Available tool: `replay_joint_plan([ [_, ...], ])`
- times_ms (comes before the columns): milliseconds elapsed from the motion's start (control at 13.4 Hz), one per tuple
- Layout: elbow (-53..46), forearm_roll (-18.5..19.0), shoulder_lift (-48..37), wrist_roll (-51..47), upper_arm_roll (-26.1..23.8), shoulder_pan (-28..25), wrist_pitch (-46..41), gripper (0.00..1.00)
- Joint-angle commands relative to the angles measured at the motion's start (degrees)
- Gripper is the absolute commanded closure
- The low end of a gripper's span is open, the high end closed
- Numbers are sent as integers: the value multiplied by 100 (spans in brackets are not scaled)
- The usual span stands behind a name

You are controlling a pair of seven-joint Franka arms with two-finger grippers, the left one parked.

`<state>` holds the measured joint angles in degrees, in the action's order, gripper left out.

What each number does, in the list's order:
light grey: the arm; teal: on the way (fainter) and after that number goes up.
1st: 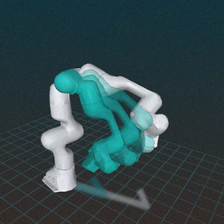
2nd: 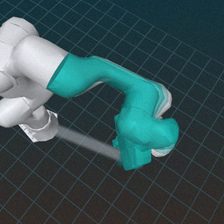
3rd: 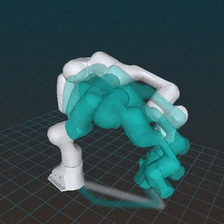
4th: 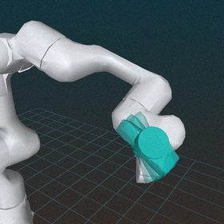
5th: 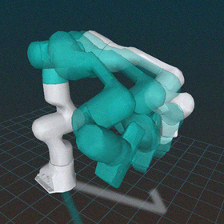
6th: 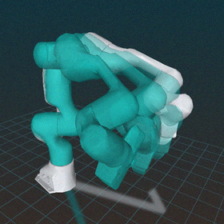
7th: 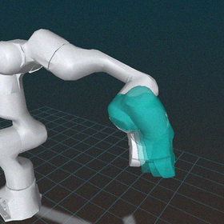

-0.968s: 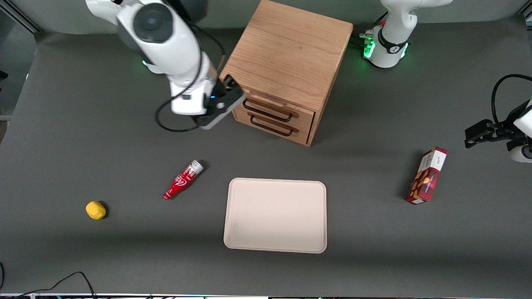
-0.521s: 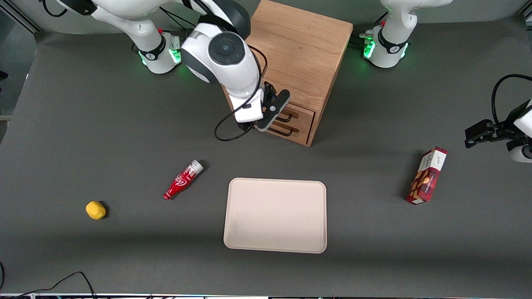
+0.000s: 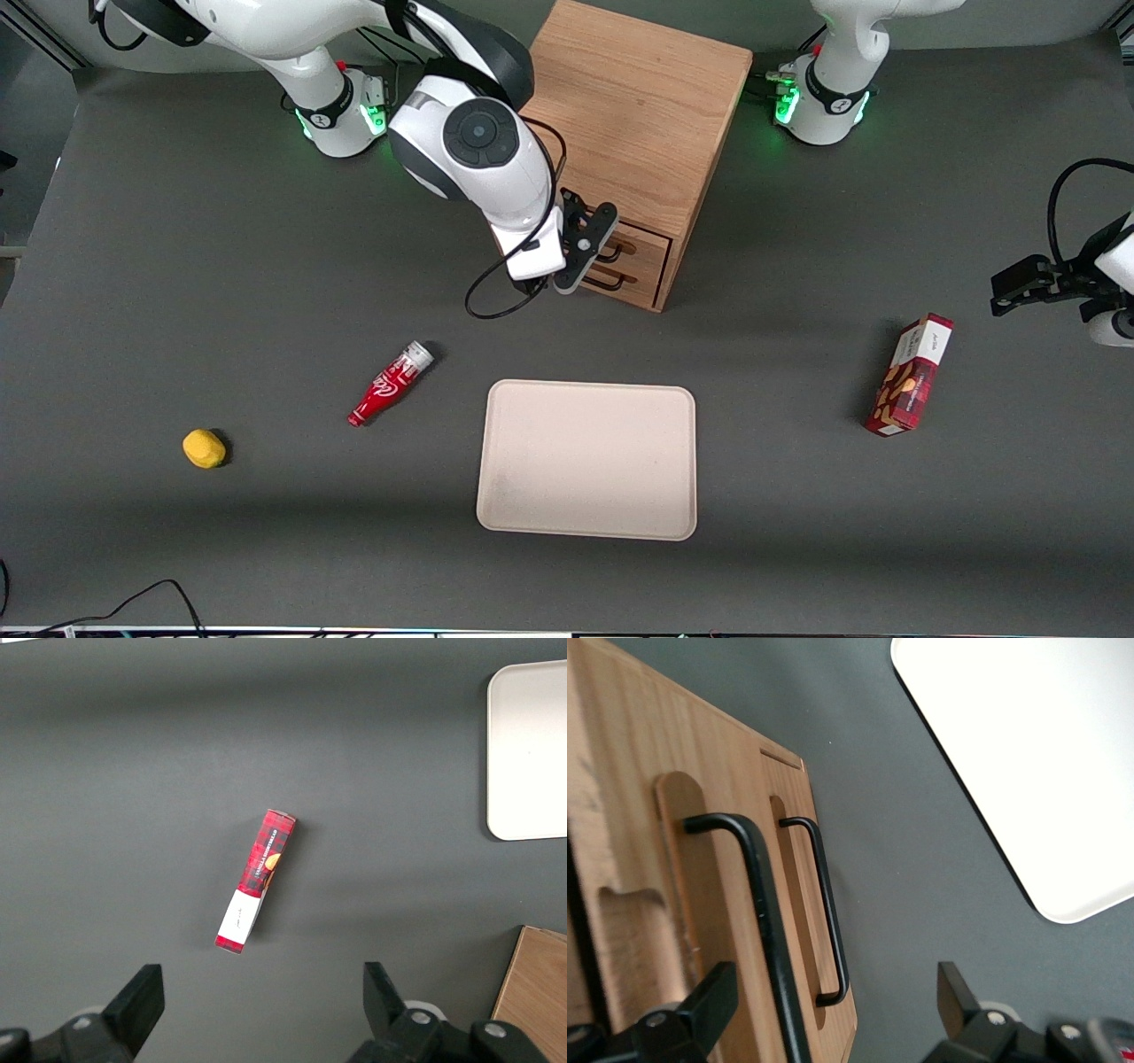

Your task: Open upper drawer

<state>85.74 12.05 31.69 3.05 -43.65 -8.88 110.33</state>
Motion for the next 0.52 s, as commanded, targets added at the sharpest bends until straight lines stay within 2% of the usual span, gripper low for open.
replay_joint_plan([
  [0,-5,114,145,247,-12,106,130,0],
  [447,48,158,241,634,128,106,358,0],
])
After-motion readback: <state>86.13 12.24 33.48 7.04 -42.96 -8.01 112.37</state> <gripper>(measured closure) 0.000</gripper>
